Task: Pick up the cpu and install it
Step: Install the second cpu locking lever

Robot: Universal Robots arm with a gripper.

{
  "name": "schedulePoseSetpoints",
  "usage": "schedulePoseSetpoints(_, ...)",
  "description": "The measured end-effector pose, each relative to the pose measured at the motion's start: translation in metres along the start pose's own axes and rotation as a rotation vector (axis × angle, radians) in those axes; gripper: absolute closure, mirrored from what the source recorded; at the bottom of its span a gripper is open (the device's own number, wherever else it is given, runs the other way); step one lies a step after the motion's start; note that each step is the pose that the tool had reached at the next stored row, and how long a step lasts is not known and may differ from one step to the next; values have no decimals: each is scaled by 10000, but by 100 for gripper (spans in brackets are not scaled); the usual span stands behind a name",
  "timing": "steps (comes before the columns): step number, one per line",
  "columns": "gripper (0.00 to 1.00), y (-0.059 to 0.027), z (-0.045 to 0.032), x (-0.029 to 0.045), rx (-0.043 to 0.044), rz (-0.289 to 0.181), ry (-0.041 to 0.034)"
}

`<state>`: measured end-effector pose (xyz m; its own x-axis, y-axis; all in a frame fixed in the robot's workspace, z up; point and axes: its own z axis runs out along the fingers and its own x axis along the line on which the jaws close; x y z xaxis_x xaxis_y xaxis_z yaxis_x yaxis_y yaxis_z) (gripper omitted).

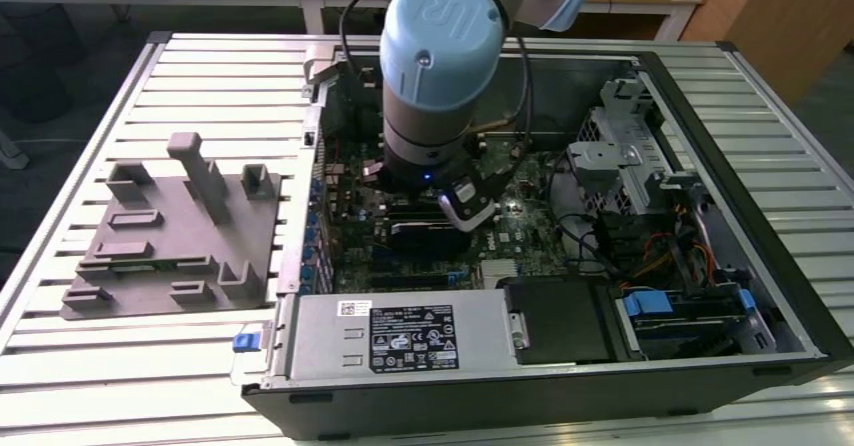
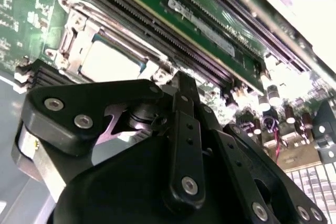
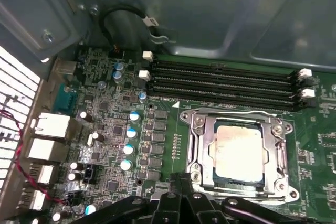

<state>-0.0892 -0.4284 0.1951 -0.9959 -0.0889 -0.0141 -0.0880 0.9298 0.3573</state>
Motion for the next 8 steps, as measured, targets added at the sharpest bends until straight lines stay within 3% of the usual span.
schedulePoseSetpoints(8,89,25,-64,-1,1,0,0)
